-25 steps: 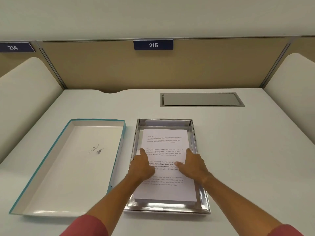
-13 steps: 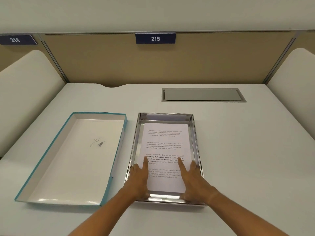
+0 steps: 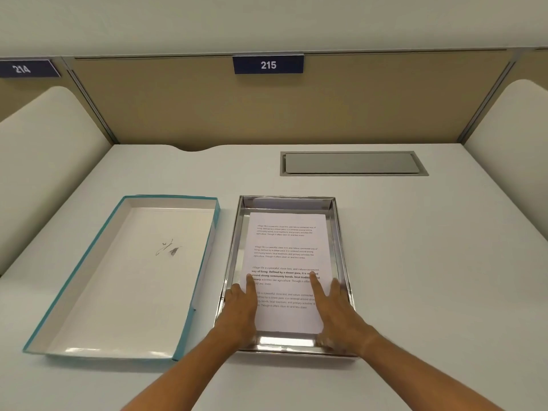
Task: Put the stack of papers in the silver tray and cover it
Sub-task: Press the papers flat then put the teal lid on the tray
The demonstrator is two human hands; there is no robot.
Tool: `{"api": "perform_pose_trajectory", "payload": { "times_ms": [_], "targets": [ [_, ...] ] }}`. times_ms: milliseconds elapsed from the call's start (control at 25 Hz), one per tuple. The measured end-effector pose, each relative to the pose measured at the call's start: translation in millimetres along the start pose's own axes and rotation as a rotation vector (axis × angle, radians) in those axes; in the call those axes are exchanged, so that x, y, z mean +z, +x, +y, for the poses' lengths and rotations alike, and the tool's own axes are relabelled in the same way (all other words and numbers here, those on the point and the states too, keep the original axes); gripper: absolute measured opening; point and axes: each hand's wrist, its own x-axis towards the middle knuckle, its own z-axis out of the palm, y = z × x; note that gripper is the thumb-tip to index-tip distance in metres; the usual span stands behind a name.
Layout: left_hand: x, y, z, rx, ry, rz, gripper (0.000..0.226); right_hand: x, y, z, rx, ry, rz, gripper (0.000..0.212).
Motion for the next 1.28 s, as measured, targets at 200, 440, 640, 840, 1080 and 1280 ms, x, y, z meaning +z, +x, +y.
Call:
{"api": "perform_pose_trajectory", "payload": {
  "times_ms": [200, 440, 640, 840, 1080, 1280],
  "targets": [
    [-11, 6, 0, -0.050, -0.102, -0.095, 0.134, -8, 7, -1, 0.103, 0.119, -0.110, 0.131],
    [-54, 26, 16, -0.084, -0.704, 0.112, 0.083, -35, 45, -1, 0.199, 0.492, 0.233, 0.064],
    [-70, 49, 13, -0.324, -1.267, 0.039, 0.091, -45, 68, -10, 0.448, 0.798, 0.259, 0.054],
    [-69, 61, 0, -0.363, -1.340, 0.016, 0.098, -52, 75, -9, 0.532, 0.843, 0.246, 0.067],
    [-74, 57, -2, -0.330, -1.369, -0.032, 0.083, -57, 77, -5, 0.600, 0.881, 0.245, 0.071],
    [-69, 59, 1, -0.324, -1.327, 0.010, 0.091, -56, 76, -5, 0.575, 0.900, 0.227, 0.073]
  ]
}}
